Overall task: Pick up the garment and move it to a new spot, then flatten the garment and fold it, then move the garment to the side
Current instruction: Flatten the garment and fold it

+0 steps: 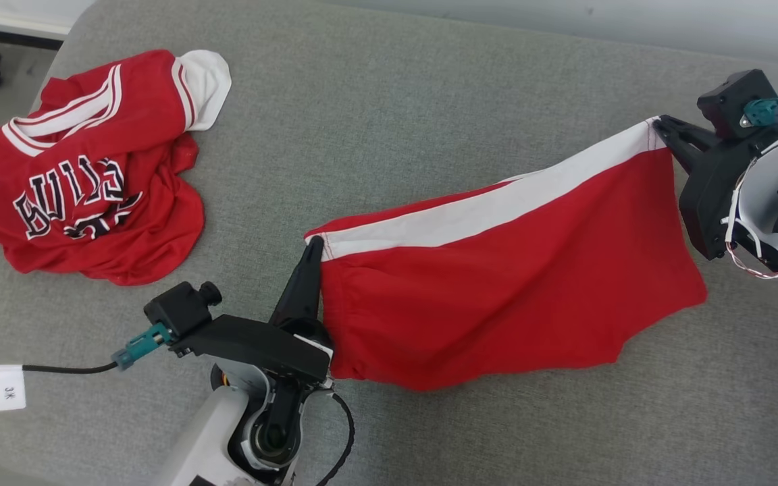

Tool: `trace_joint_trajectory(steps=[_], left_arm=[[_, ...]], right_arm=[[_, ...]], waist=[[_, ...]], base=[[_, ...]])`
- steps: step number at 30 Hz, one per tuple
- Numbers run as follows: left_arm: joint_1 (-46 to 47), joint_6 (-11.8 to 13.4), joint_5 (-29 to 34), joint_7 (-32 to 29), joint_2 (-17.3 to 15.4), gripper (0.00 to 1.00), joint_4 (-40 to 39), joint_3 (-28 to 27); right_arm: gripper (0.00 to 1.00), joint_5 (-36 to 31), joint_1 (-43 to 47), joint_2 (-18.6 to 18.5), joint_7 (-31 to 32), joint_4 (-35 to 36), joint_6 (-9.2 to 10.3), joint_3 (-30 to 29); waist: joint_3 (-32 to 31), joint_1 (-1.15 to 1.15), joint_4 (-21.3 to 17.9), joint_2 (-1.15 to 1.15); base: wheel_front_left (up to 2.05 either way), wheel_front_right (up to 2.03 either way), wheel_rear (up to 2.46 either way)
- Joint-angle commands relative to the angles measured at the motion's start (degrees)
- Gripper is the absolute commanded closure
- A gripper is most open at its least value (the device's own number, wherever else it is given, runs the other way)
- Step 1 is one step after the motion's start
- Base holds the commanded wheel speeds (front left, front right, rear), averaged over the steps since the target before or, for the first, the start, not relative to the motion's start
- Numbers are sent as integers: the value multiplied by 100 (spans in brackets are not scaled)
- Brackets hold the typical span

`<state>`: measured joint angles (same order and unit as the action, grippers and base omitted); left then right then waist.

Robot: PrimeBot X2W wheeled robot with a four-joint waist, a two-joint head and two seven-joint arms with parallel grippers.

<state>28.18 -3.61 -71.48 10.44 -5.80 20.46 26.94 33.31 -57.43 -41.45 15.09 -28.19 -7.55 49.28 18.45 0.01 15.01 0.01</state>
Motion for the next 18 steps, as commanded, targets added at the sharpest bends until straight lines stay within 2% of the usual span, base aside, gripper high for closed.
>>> trace_joint_trajectory(steps=[1, 4, 5, 6, 7, 8, 14, 16, 18], left_arm=[[66, -43, 38, -21, 27, 100, 51, 13], [169, -48, 16, -45, 66, 100, 220, 69], [198, -52, 30, -16, 78, 62, 260, 71], [209, -58, 39, 9, 90, 0, 315, 77], [229, -46, 22, 42, 102, 0, 372, 48], [266, -34, 42, 85, 110, 0, 419, 26], [369, -136, 367, 354, 68, 0, 560, -65], [312, -126, 598, 427, -30, 0, 559, -139], [197, -73, 981, 471, -143, 0, 468, -251]], right_arm=[[100, 82, -61, 44, -32, -66, 10, 74], [100, 198, -232, 99, -143, -316, 10, 252], [100, 233, -291, 117, -227, -392, 10, 278], [73, 271, -326, 158, -338, -448, 10, 307], [11, 332, -356, 206, -427, -538, 10, 314], [0, 347, -386, 241, -517, -615, 10, 323], [0, 574, -504, 488, -940, -1021, 10, 346], [0, 806, -493, 579, -1044, -1213, 10, 145], [0, 1075, -390, 712, -873, -1547, 10, -125]], waist=[[73, -1, 69, -1], [114, -1, 99, -1], [125, -1, 107, -1], [135, -1, 113, -1], [144, -1, 115, -1], [148, -1, 113, -1], [33, -1, 66, -1], [-58, -1, 37, -1], [-173, -1, 3, -1]], base=[[0, 0, 0], [0, 0, 0], [0, 0, 0], [0, 0, 0], [0, 0, 0], [0, 0, 0], [0, 0, 0], [0, 0, 0], [0, 0, 0]])
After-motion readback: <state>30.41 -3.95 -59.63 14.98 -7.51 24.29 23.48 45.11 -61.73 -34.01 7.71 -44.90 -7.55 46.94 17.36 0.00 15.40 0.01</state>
